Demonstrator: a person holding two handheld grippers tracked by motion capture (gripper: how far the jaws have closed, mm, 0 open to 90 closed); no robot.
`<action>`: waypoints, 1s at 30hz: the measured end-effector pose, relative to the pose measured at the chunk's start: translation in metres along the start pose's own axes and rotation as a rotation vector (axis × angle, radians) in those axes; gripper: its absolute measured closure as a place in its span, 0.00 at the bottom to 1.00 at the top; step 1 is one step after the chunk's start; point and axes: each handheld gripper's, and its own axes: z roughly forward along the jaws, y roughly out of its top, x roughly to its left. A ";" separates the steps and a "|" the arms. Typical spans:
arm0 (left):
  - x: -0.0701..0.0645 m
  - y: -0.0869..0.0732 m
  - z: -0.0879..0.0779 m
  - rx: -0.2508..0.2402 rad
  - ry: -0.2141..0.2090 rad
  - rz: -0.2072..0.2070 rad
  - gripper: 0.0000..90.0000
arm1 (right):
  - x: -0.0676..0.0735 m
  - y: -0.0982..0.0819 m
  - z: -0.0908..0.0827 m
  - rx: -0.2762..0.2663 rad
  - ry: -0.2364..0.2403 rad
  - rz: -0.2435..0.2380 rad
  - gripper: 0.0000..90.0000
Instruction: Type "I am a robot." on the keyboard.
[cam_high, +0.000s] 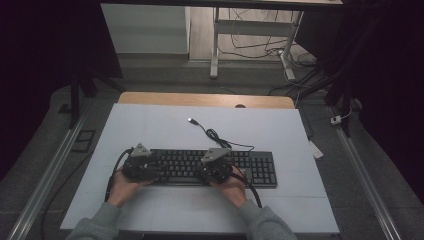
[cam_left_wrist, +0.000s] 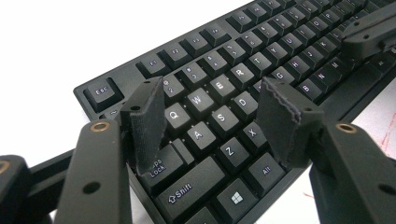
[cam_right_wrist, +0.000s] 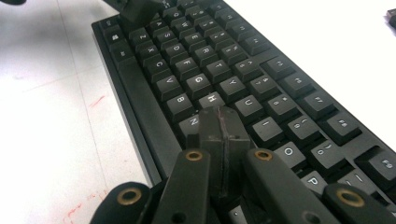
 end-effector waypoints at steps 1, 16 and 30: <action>0.000 0.000 0.000 0.000 0.001 0.000 0.46 | -0.001 0.000 -0.001 -0.007 -0.001 0.005 1.00; 0.001 0.000 0.000 0.001 0.006 0.002 0.46 | -0.006 0.001 -0.012 -0.040 -0.005 0.024 0.99; 0.000 -0.001 0.003 0.014 0.010 0.011 0.46 | -0.011 0.000 -0.019 -0.074 -0.020 0.061 0.84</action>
